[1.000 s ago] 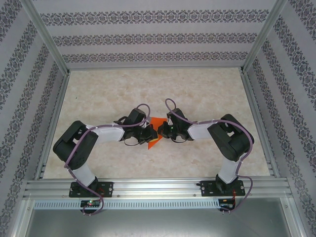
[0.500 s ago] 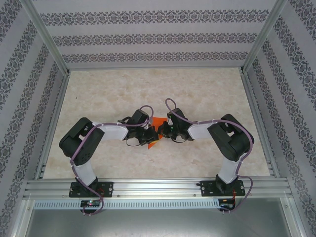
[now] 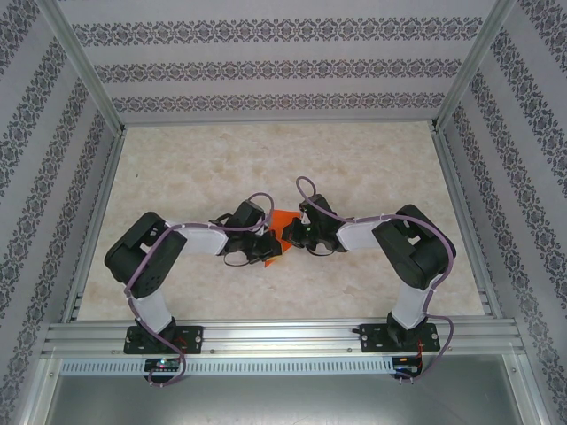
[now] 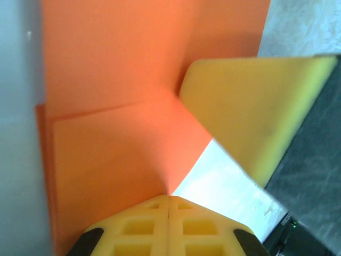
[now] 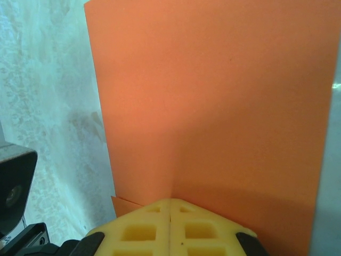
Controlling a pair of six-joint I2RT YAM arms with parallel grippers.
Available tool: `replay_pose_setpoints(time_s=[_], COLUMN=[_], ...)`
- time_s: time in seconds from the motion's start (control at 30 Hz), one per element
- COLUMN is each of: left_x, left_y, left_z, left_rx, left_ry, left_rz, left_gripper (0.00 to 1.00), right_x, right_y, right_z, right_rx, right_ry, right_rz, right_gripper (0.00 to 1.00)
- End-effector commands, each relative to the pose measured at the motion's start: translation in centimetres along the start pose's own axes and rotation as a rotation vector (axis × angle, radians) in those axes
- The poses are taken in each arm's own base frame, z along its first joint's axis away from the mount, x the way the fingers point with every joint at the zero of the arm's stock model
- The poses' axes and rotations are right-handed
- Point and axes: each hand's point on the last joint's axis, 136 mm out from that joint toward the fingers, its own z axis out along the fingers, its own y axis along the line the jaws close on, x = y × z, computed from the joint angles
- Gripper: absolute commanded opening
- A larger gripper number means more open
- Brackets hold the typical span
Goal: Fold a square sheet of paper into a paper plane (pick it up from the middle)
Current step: Third fold the triangle at the center of the table.
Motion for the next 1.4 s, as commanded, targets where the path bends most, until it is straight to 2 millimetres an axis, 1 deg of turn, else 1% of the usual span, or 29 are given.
replay_pose_setpoints(time_s=[0.0, 0.17, 0.47, 0.57, 0.8, 0.97, 1.03, 1.1, 1.27, 1.37], left_x=[2.0, 3.0, 2.9, 3.2, 4.4, 4.6, 4.4, 4.0, 2.2, 1.0], left_y=[3.2, 3.1, 4.6, 5.1, 6.9, 7.1, 6.9, 6.0, 1.9, 0.4], left_z=[-0.6, -1.1, -2.7, -2.8, -3.3, -4.0, -4.5, -5.1, -7.0, -7.3], left_rx=[-0.098, -0.08, -0.086, -0.088, -0.112, -0.085, -0.068, -0.039, 0.05, 0.07], left_ry=[0.043, 0.074, 0.056, 0.063, 0.078, 0.073, 0.062, 0.042, -0.017, -0.04], left_rz=[-0.032, -0.031, -0.067, -0.078, -0.113, -0.139, -0.145, -0.135, -0.041, 0.002], left_gripper=[0.06, 0.08, 0.08, 0.08, 0.07, 0.07, 0.07, 0.08, 0.12, 0.19], right_x=[1.6, 1.5, 1.6, 1.6, 1.6, 1.6, 1.6, 1.6, 1.5, 1.4], right_y=[-4.2, -4.3, -4.6, -4.7, -4.6, -4.6, -4.6, -4.4, -4.1, -4.0], right_z=[0.5, 0.4, 0.5, 0.5, 0.5, 0.5, 0.5, 0.5, 0.5, 0.6], right_rx=[0.15, 0.156, 0.163, 0.167, 0.169, 0.17, 0.17, 0.167, 0.158, 0.155], right_ry=[0.035, 0.033, 0.038, 0.04, 0.04, 0.041, 0.041, 0.043, 0.043, 0.04], right_rz=[0.032, 0.032, 0.03, 0.03, 0.025, 0.024, 0.023, 0.021, 0.018, 0.017], right_gripper=[0.04, 0.04, 0.03, 0.03, 0.03, 0.03, 0.04, 0.04, 0.04, 0.04])
